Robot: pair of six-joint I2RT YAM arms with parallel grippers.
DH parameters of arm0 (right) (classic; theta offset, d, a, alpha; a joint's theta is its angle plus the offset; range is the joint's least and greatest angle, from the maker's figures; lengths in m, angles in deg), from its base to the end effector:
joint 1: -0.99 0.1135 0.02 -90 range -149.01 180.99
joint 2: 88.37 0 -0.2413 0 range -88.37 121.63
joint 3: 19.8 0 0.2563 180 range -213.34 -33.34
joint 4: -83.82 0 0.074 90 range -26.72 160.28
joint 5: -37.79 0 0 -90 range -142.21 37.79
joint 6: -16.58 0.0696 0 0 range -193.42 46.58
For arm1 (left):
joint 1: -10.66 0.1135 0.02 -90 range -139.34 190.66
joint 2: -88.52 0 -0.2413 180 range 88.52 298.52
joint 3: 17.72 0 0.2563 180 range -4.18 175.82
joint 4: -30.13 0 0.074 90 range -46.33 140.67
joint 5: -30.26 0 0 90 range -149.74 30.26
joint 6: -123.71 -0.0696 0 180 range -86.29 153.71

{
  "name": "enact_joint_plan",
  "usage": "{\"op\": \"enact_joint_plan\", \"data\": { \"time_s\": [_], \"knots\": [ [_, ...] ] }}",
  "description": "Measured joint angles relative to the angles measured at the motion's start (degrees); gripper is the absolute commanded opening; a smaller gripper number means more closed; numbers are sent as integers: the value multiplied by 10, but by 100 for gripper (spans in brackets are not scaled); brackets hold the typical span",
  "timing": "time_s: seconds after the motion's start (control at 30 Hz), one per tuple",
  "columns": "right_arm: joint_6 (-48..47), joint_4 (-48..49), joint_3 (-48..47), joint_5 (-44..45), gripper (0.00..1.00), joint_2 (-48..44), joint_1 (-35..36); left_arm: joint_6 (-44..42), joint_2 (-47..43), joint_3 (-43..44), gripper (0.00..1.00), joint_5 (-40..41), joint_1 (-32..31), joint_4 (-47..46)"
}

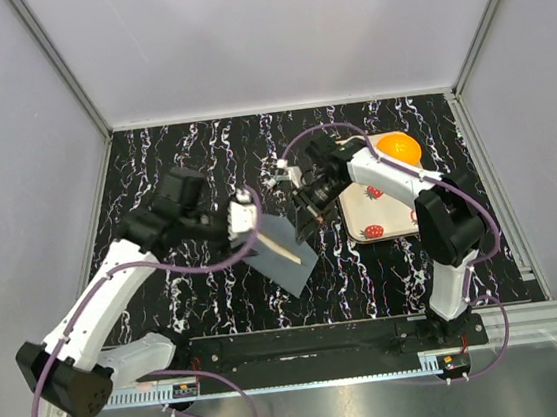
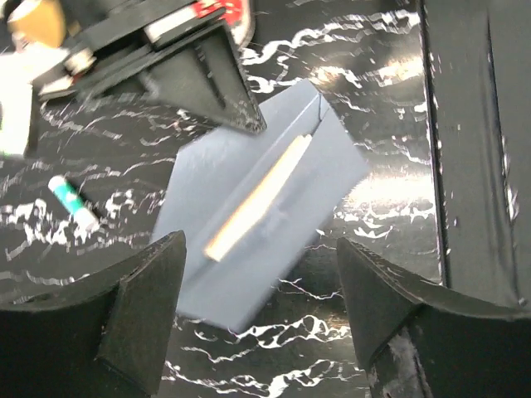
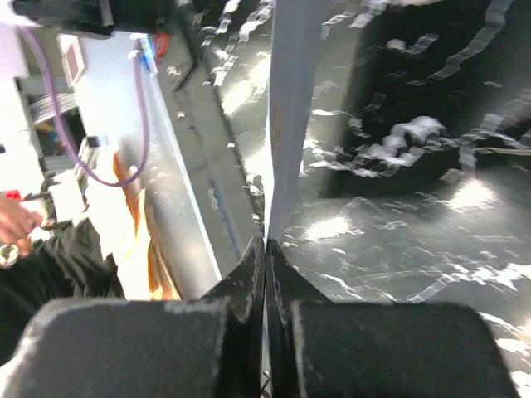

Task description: Place the letter into the envelope and seal it

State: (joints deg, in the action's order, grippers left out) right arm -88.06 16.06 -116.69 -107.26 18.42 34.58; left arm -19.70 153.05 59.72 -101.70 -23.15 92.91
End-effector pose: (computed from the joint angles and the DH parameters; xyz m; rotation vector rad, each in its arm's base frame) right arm 0.2738 0.2503 0.1892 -1.2594 2.4359 1.4560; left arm 0.1794 -0.1762 0.2925 1.7778 1.4099 -0.7094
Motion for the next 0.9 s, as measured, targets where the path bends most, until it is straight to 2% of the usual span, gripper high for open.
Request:
{"op": "enact_joint_plan", "data": {
  "time_s": [0.1, 0.2, 0.3, 0.33, 0.37, 0.4, 0.47, 0.5, 0.53, 0.6, 0.63, 0.8, 0.9],
  "knots": [
    [25, 37, 2, 35, 0, 10, -34, 70, -16, 9, 80, -43, 82, -11],
    [64, 89, 12, 92, 0, 21, -47, 191, -7, 4, 80, -45, 135, -64],
    [104, 134, 24, 148, 7, 37, -44, 320, 5, -7, 82, 31, 152, -135],
    [115, 144, 28, 162, 10, 42, -44, 346, 10, -8, 91, 58, 154, -155],
    [128, 156, 32, 179, 12, 47, -44, 365, 15, -10, 93, 84, 155, -177],
    [137, 163, 36, 190, 17, 51, -44, 375, 21, -10, 94, 105, 156, -195],
    [156, 179, 47, 217, 35, 56, -44, 384, 37, -8, 94, 140, 156, -224],
    [163, 183, 52, 226, 40, 56, -44, 385, 52, -1, 93, 149, 157, -226],
    [169, 187, 58, 231, 48, 56, -44, 385, 75, 14, 92, 158, 157, -226],
    [179, 195, 69, 236, 56, 56, -44, 387, 137, 56, 86, 170, 158, -228],
    [181, 198, 75, 239, 63, 54, -44, 388, 160, 72, 83, 173, 158, -229],
    [189, 194, 97, 249, 82, 20, -44, 383, 295, 156, 72, 178, 157, -235],
    [189, 191, 97, 258, 86, -21, -44, 374, 378, 229, 70, 183, 155, -217]
  ]
}}
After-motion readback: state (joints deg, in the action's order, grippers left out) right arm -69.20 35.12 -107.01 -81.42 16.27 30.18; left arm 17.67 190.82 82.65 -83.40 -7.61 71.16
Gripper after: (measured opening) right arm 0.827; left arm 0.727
